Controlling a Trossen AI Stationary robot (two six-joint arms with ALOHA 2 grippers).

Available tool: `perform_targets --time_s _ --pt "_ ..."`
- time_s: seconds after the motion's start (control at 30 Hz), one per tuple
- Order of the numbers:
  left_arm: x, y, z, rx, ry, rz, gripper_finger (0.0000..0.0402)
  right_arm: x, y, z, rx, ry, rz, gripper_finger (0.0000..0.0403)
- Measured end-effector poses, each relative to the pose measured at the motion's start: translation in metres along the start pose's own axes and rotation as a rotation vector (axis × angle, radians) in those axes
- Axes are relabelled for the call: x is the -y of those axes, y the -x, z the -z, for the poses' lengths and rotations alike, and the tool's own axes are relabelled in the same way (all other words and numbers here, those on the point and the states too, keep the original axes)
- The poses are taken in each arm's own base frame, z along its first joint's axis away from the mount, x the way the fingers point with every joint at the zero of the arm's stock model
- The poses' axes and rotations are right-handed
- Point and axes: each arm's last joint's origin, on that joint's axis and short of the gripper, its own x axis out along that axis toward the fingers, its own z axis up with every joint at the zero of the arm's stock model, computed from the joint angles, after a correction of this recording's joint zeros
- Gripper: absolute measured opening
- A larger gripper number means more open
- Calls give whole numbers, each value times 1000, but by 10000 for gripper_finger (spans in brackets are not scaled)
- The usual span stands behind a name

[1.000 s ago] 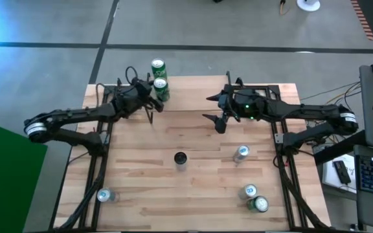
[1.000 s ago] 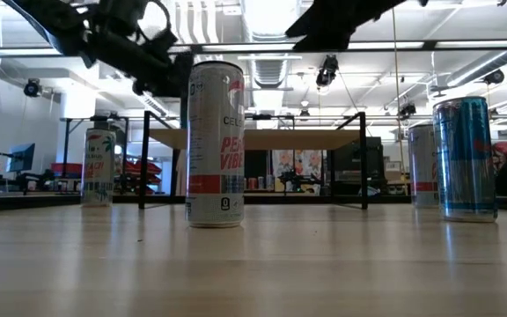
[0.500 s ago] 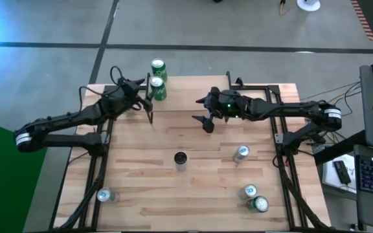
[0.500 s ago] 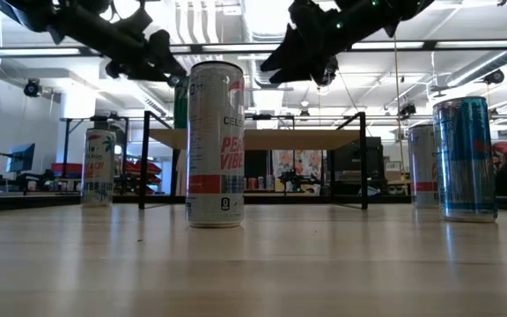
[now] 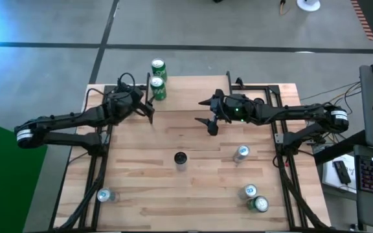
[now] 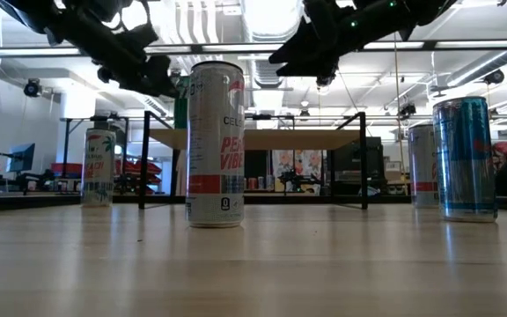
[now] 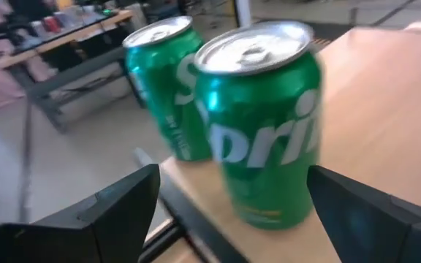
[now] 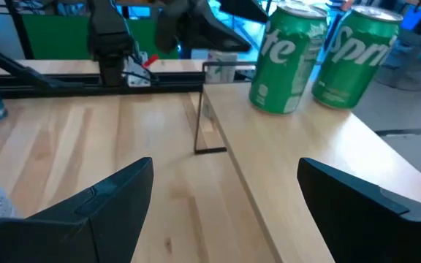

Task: Place canned beverage on shelf
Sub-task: Put the left green soda can on the shelf aligned with other green soda cans

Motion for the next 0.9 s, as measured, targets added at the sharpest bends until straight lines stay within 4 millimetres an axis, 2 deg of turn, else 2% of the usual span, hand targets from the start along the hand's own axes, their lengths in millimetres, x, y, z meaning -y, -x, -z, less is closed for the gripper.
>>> perform_targets --time_s 0.33,0.9 --pt "9 -14 0 25 -26 -11 332 1 0 0 0 17 7 329" --pt "-3 -25 0 23 -1 -78 332 1 0 0 -1 17 7 329"
